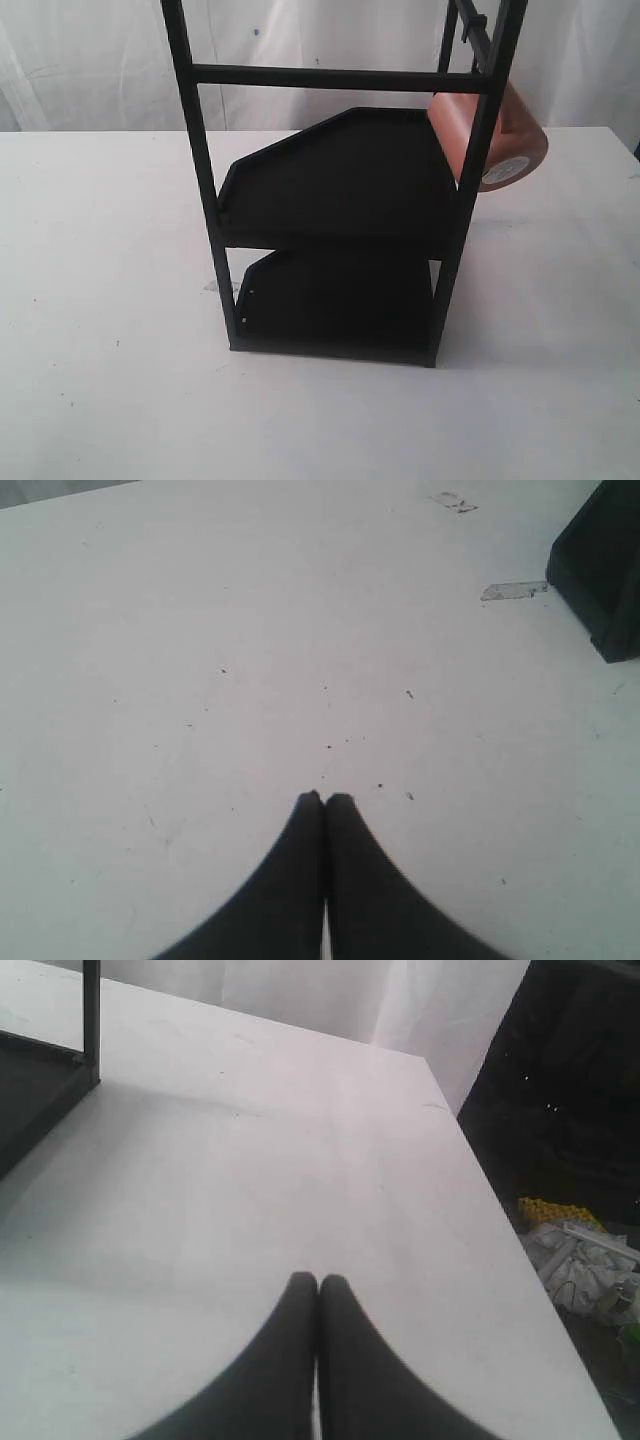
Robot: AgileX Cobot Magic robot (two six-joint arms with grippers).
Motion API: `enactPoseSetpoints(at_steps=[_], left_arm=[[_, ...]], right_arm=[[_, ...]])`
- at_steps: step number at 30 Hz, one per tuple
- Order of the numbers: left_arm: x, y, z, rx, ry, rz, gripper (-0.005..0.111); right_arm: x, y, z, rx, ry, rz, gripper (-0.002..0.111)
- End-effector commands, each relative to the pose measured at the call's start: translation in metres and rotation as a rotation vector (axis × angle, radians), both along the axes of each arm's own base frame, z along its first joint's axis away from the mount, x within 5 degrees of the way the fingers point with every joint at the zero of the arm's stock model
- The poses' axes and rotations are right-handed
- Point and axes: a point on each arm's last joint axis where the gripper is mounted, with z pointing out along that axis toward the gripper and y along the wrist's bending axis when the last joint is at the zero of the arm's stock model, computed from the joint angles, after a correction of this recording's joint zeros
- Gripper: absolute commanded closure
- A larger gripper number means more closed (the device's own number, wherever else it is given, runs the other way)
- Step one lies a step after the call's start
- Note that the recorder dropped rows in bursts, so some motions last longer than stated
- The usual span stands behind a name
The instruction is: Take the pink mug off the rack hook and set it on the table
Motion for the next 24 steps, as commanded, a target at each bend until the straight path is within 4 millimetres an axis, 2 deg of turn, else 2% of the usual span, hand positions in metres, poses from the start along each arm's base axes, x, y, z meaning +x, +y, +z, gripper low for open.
enactPoseSetpoints(at_steps=[1, 21, 24], left_arm=[[-0.0003, -0.0003, -0.0009, -0.011, 0.003, 0.003, 0.106], [-0.0003, -0.0003, -0.0009, -0.011, 0.003, 0.003, 0.106], [-0.0003, -0.0003, -0.0009, -0.011, 0.003, 0.003, 0.106]], right_arm=[[0.0, -0.0003, 0.0008, -0.023, -0.006, 0.003, 0.108], [0.0, -0.0003, 0.0007, -0.007, -0.005, -0.001, 0.108], [-0.0002, -0.0019, 0.0007, -0.057, -0.001, -0.006, 0.108]])
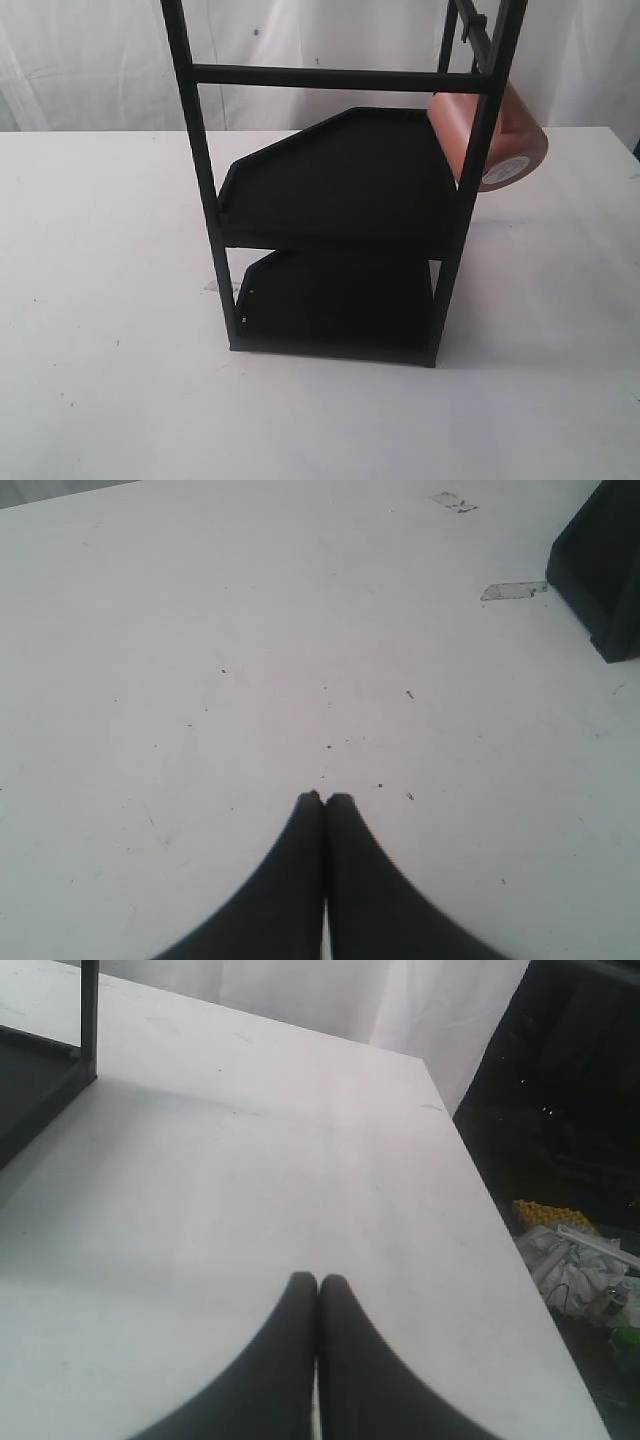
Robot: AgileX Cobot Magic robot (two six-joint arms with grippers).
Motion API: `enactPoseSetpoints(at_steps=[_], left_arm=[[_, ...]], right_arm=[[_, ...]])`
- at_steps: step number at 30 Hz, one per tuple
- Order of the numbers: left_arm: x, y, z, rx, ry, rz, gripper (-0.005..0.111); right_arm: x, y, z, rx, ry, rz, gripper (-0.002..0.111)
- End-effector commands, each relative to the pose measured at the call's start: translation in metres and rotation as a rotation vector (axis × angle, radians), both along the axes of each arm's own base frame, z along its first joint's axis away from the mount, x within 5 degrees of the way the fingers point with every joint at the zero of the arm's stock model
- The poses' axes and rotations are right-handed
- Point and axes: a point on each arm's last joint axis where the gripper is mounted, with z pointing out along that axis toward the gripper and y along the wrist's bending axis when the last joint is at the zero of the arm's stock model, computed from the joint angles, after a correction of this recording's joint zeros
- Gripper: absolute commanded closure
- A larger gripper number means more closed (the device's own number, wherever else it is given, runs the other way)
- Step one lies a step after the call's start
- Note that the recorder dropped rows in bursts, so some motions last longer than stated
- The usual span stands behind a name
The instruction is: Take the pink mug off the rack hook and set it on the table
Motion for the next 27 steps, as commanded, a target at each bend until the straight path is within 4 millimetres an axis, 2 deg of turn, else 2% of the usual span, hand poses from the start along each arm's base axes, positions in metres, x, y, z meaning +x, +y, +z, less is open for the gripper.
enactPoseSetpoints(at_steps=[1, 6, 9, 11, 12, 14, 16, 17, 19, 24, 27], left_arm=[[0.0, 0.0, -0.001, -0.011, 0.003, 0.003, 0.106], [0.0, 0.0, -0.001, -0.011, 0.003, 0.003, 0.106], [0.0, 0.0, -0.001, -0.011, 0.003, 0.003, 0.106], [0.0, 0.0, -0.001, -0.011, 0.003, 0.003, 0.106], [0.0, 0.0, -0.001, -0.011, 0.003, 0.003, 0.106], [0.0, 0.0, -0.001, -0.011, 0.003, 0.003, 0.106], [0.0, 0.0, -0.001, -0.011, 0.003, 0.003, 0.106], [0.0, 0.0, -0.001, -0.011, 0.003, 0.003, 0.106], [0.0, 0.0, -0.001, -0.011, 0.003, 0.003, 0.106], [0.0, 0.0, -0.001, -0.011, 0.003, 0.003, 0.106], [0.0, 0.0, -0.001, -0.011, 0.003, 0.003, 0.106]], right_arm=[[0.0, -0.001, 0.001, -0.044, -0.002, -0.004, 0.108], [0.0, -0.002, 0.001, -0.058, 0.0, -0.002, 0.108], [0.0, -0.003, 0.003, -0.177, -0.01, 0.01, 0.108], [0.002, 0.0, 0.009, -0.122, -0.093, 0.025, 0.108], [0.003, 0.003, 0.013, 0.025, -0.15, 0.025, 0.108], [0.003, 0.006, 0.023, 0.55, -0.276, -0.006, 0.108], [0.003, 0.006, 0.029, 1.001, -0.351, -0.048, 0.108], [0.003, 0.005, 0.03, 1.136, -0.363, -0.061, 0.108], [0.003, 0.007, 0.028, 1.21, -0.332, -0.062, 0.108], [0.003, 0.009, 0.027, 1.229, -0.306, -0.06, 0.108], [0.003, 0.008, 0.028, 1.336, -0.324, -0.077, 0.108]])
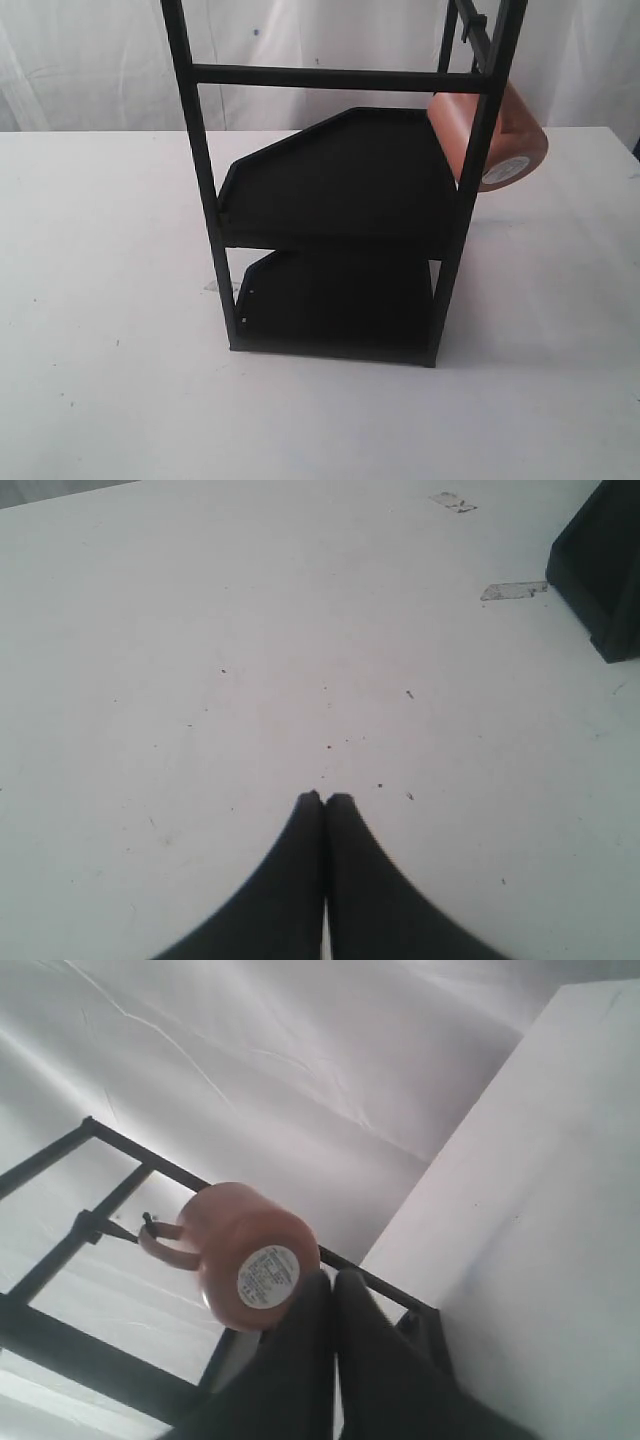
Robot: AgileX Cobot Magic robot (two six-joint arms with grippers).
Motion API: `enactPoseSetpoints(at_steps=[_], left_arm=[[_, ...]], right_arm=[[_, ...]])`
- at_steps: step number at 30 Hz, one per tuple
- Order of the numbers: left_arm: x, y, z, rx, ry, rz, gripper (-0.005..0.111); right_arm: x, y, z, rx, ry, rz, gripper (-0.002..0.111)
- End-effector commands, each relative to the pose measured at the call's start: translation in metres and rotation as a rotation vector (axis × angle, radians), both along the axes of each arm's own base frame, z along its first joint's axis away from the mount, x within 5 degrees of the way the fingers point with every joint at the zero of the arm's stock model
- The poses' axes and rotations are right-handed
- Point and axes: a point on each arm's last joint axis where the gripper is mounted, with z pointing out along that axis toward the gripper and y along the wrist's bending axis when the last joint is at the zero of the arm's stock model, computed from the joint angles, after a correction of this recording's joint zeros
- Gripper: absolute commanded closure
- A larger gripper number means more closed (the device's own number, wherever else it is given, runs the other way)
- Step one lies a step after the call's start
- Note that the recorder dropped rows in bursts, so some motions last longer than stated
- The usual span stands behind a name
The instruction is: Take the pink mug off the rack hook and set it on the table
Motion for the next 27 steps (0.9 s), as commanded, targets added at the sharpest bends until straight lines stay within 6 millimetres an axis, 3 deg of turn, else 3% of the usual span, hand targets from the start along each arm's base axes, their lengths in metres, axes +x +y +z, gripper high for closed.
enactPoseSetpoints(at_steps=[1, 4, 6, 10, 14, 16, 22, 27], left_arm=[[0.0, 0.0, -0.001, -0.011, 0.003, 0.003, 0.106], [0.0, 0.0, -0.001, -0.011, 0.003, 0.003, 0.106], [0.0, 0.0, -0.001, -0.011, 0.003, 0.003, 0.106], [0.0, 0.0, -0.001, -0.011, 0.003, 0.003, 0.106], [0.0, 0.0, -0.001, -0.011, 0.003, 0.003, 0.106], [0.0, 0.0, -0.001, -0.011, 0.003, 0.003, 0.106], [0.0, 0.0, -0.001, -0.011, 0.003, 0.003, 0.106], [0.0, 0.0, -0.001, -0.011, 0.003, 0.003, 0.106]], right_arm=[[0.0, -0.003, 0.004, 0.162, -0.039, -0.023, 0.108], [-0.002, -0.011, 0.012, 0.302, -0.145, -0.096, 0.108], [-0.003, -0.015, 0.017, 0.299, -0.193, -0.125, 0.108], [-0.008, -0.009, 0.043, -0.027, -0.23, -0.103, 0.108], [-0.013, -0.002, 0.053, -0.487, -0.081, -0.06, 0.108], [-0.009, -0.003, 0.048, -0.599, 0.058, -0.037, 0.108], [0.019, -0.005, 0.046, -0.584, 0.244, 0.017, 0.108], [0.048, -0.006, 0.047, -0.733, 0.405, 0.099, 0.108]])
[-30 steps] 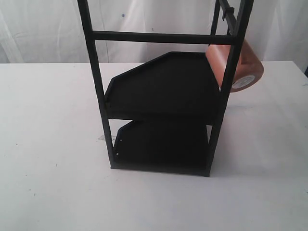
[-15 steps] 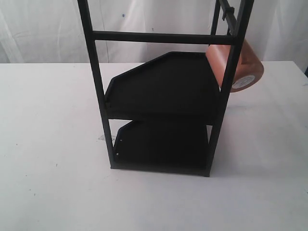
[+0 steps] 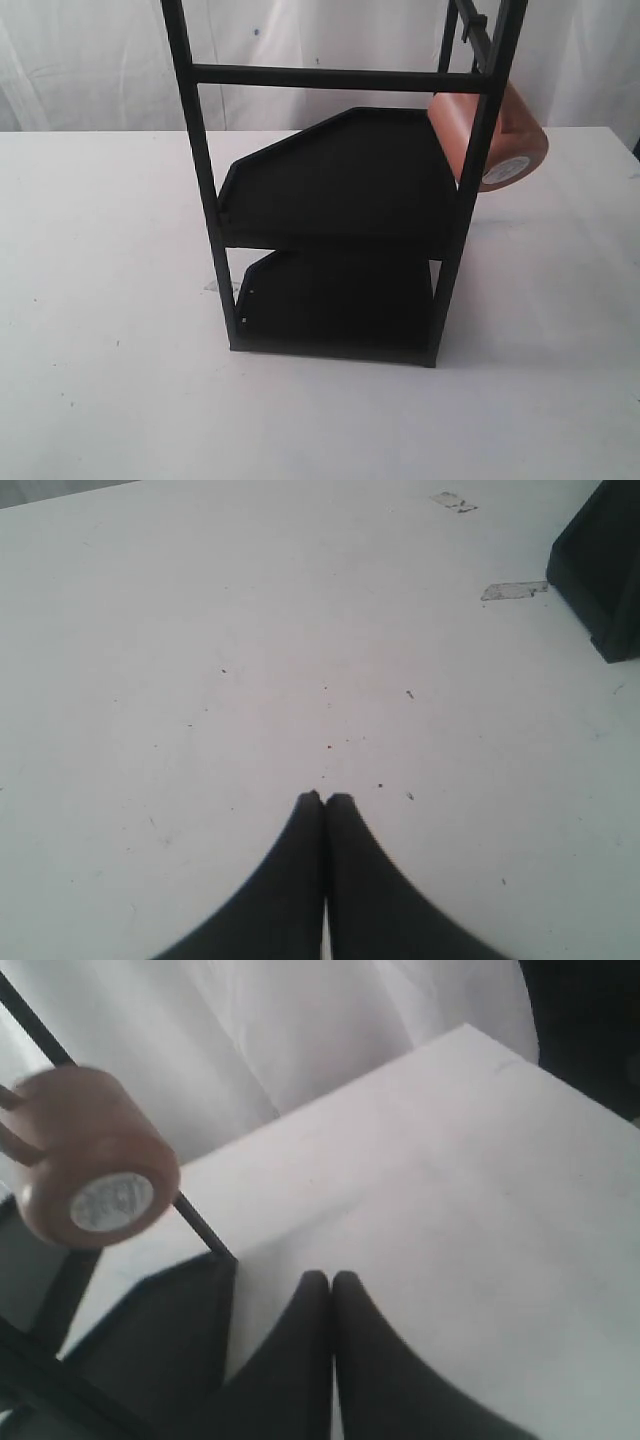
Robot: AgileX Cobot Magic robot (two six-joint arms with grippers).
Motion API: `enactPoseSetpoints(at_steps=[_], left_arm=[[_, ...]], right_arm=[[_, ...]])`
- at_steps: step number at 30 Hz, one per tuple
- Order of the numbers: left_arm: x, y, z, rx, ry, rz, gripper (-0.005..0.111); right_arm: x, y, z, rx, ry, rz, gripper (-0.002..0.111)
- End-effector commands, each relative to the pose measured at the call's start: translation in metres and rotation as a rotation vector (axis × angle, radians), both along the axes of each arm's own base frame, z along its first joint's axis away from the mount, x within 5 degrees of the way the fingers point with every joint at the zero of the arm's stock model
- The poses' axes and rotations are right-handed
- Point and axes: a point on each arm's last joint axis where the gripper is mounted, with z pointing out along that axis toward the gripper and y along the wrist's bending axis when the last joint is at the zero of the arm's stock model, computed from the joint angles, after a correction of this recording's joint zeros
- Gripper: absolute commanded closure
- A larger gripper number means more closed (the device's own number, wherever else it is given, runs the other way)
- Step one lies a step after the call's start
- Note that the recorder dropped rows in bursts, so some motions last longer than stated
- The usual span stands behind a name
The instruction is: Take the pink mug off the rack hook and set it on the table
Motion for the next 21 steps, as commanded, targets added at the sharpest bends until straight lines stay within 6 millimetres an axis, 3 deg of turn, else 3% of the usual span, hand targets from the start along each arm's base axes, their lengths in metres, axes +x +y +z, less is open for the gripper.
enactPoseSetpoints(at_steps=[1, 7, 12, 14, 18, 21], left_arm=[[0.0, 0.0, -0.001, -0.011, 0.003, 0.003, 0.106], [0.0, 0.0, -0.001, -0.011, 0.003, 0.003, 0.106], [0.0, 0.0, -0.001, -0.011, 0.003, 0.003, 0.106], [0.0, 0.0, -0.001, -0.011, 0.003, 0.003, 0.106], [0.0, 0.0, -0.001, -0.011, 0.003, 0.003, 0.106], [0.0, 0.0, -0.001, -0.011, 0.003, 0.003, 0.106]], right_arm=[[0.024, -0.001, 0.003, -0.136, 0.14, 0.054, 0.108], [0.051, -0.001, 0.011, -0.245, 0.349, 0.139, 0.108], [0.074, 0.001, 0.007, -0.239, 0.561, 0.221, 0.108], [0.082, 0.009, 0.022, -0.262, 0.569, 0.308, 0.108], [0.097, 0.018, 0.096, -0.365, 0.365, 0.367, 0.108], [0.108, 0.018, 0.129, -0.413, 0.3, 0.376, 0.108]])
